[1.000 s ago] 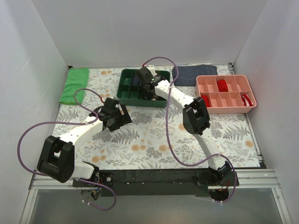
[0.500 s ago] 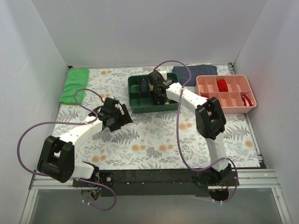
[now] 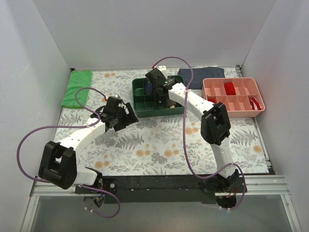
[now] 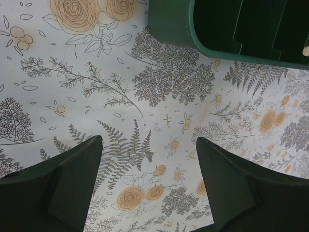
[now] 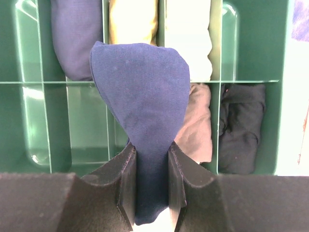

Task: Roll the underwear
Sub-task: Place the underwear in the storage box.

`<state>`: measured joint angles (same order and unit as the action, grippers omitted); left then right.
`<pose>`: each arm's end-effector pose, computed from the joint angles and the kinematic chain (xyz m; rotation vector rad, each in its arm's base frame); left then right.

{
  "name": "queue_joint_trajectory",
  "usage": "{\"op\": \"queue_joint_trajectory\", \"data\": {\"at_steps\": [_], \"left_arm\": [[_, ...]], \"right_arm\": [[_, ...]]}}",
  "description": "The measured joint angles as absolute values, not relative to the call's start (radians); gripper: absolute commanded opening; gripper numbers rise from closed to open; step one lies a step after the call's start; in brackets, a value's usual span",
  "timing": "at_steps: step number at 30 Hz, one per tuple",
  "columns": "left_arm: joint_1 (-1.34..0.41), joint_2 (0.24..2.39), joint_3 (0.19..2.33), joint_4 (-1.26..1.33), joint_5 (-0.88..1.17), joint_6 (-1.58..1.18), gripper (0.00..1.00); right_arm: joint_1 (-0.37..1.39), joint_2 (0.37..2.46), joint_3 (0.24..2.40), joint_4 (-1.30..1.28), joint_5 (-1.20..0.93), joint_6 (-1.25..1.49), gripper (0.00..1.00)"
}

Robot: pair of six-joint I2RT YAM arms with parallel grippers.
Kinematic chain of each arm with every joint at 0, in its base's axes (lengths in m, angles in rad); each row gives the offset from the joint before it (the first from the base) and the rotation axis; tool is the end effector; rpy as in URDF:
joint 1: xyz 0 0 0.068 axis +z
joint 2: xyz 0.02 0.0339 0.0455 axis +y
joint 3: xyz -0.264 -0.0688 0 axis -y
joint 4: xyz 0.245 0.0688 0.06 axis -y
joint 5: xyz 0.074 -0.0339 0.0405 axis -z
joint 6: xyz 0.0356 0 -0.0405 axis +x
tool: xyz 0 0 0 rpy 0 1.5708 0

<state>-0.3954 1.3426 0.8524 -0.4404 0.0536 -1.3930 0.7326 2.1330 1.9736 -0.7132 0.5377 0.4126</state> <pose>0.2485 -0.1058 0.2204 -1.2637 2.3697 -0.7392 0.3686 0.3070 0.2771 -0.1374 2.2860 -0.0783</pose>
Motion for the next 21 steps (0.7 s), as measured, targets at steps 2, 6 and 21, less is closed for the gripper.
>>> {"op": "queue_joint_trajectory", "data": {"at_steps": [2,6,21], "left_arm": [[-0.394,1.343,0.854,-0.442,0.054,-1.390,0.79],[-0.390,1.343,0.854,-0.443,0.054,-1.386,0.79],[-0.372,1.335,0.854,-0.445,0.062,-1.375,0.79]], "right_arm": [[0.736,2.139,1.973,-0.725,0.541,0.419,0.01],[0.746,2.148,1.973,-0.746,0.556,0.435,0.01],[0.774,2.239,2.040,-0.831,0.615,0.520,0.01]]}}
